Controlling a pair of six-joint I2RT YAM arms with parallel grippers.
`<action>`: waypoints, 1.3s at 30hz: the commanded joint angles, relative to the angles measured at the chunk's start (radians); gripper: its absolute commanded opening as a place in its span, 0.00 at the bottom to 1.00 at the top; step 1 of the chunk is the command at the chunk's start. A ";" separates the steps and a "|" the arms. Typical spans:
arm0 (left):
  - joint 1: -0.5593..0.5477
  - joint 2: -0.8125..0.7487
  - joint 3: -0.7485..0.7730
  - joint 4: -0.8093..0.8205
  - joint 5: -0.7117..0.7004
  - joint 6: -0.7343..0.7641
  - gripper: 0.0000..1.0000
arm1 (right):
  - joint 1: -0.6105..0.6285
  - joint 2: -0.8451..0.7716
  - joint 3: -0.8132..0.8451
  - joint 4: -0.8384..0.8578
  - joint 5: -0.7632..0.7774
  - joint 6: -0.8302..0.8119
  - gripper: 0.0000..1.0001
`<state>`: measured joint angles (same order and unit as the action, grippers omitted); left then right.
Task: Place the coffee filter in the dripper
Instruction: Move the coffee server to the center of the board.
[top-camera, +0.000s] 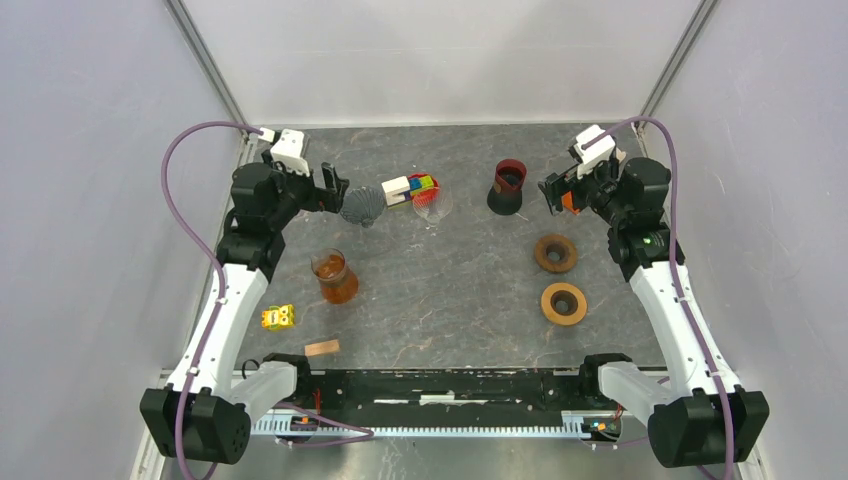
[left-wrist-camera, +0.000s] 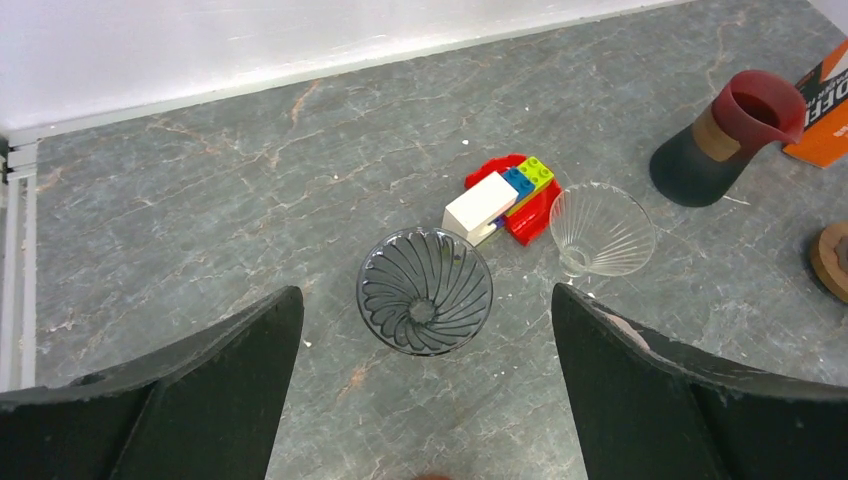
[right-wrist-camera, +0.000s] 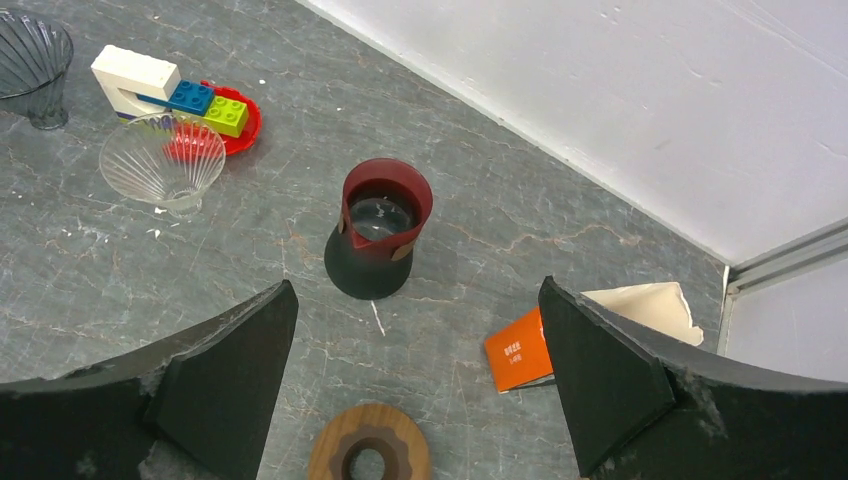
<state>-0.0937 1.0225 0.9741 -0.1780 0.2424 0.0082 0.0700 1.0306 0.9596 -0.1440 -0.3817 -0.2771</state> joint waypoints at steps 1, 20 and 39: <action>0.006 -0.011 -0.019 0.068 0.052 0.007 1.00 | 0.002 -0.024 0.004 0.019 -0.019 -0.012 0.98; 0.011 -0.005 -0.038 -0.015 0.200 -0.028 1.00 | 0.187 0.129 0.185 -0.244 0.214 -0.243 0.98; 0.011 0.025 -0.053 0.012 0.268 -0.048 0.95 | 0.257 0.653 0.560 -0.355 0.261 -0.226 0.74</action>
<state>-0.0864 1.0416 0.9257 -0.1928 0.4812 -0.0017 0.3218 1.6318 1.4200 -0.4744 -0.1043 -0.5182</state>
